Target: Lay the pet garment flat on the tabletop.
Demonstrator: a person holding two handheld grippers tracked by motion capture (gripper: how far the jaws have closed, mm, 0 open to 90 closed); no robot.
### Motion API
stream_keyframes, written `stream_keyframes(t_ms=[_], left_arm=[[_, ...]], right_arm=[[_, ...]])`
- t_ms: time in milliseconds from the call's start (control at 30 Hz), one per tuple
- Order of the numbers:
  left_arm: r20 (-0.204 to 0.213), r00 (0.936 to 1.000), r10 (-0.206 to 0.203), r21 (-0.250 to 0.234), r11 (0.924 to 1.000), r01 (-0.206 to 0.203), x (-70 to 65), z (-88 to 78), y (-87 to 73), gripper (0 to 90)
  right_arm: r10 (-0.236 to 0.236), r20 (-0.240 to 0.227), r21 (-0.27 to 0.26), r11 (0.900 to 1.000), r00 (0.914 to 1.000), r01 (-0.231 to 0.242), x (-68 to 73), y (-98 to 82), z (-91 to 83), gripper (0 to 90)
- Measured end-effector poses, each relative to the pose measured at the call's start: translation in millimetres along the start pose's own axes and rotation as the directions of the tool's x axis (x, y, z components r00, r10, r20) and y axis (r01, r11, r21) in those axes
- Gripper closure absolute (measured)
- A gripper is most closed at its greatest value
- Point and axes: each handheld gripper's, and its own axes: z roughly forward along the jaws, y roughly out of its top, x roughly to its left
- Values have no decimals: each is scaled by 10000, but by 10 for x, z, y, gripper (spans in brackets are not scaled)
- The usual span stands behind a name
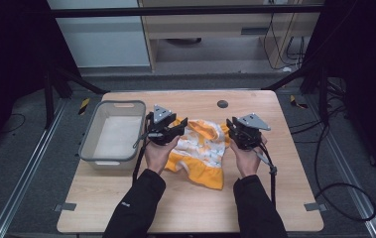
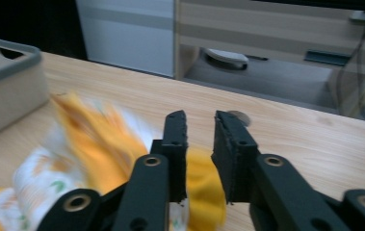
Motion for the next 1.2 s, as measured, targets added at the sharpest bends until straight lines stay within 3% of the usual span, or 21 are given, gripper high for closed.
stream_keyframes(t_ms=[100, 267, 467, 567, 667, 833, 967, 1033, 1200], left_arm=[[-8, 9999, 108, -37, 9999, -108, 74, -115, -39, 442], [124, 9997, 218, 137, 9997, -220, 185, -348, -142, 421], [286, 9981, 554, 643, 9963, -571, 210, -553, -307, 416], [325, 9956, 878, 967, 9912, -905, 195, -623, -413, 421], [385, 9935, 1071, 1290, 9854, -1112, 184, -658, -511, 427], [567, 9929, 1048, 1614, 9804, -1127, 162, -693, -680, 444], [532, 9937, 984, 1898, 9760, -1068, 150, -645, -825, 456], [406, 9934, 1071, 2266, 9673, -1135, 151, -599, -882, 473], [100, 9937, 1120, 2611, 9589, -1107, 172, -540, -955, 486]], right_arm=[[-146, 13, 27, 9999, 9999, 146, -47, -4, -56, 684], [-494, -595, 221, 9985, 9970, 508, -131, -42, -327, 624], [-287, -1417, 560, 9977, 9895, 370, -155, -151, -596, 580], [-253, -1788, 798, 9960, 9836, 402, -125, -242, -693, 565], [-191, -2106, 978, 9944, 9774, 405, -84, -326, -754, 555], [-475, -2572, 1392, 9866, 9652, 857, 13, -485, -831, 539], [-419, -2784, 1621, 9827, 9596, 899, 59, -612, -862, 538], [-373, -2815, 1760, 9803, 9588, 898, 72, -664, -864, 539], [-230, -2939, 2149, 9725, 9556, 895, 104, -794, -844, 539]])
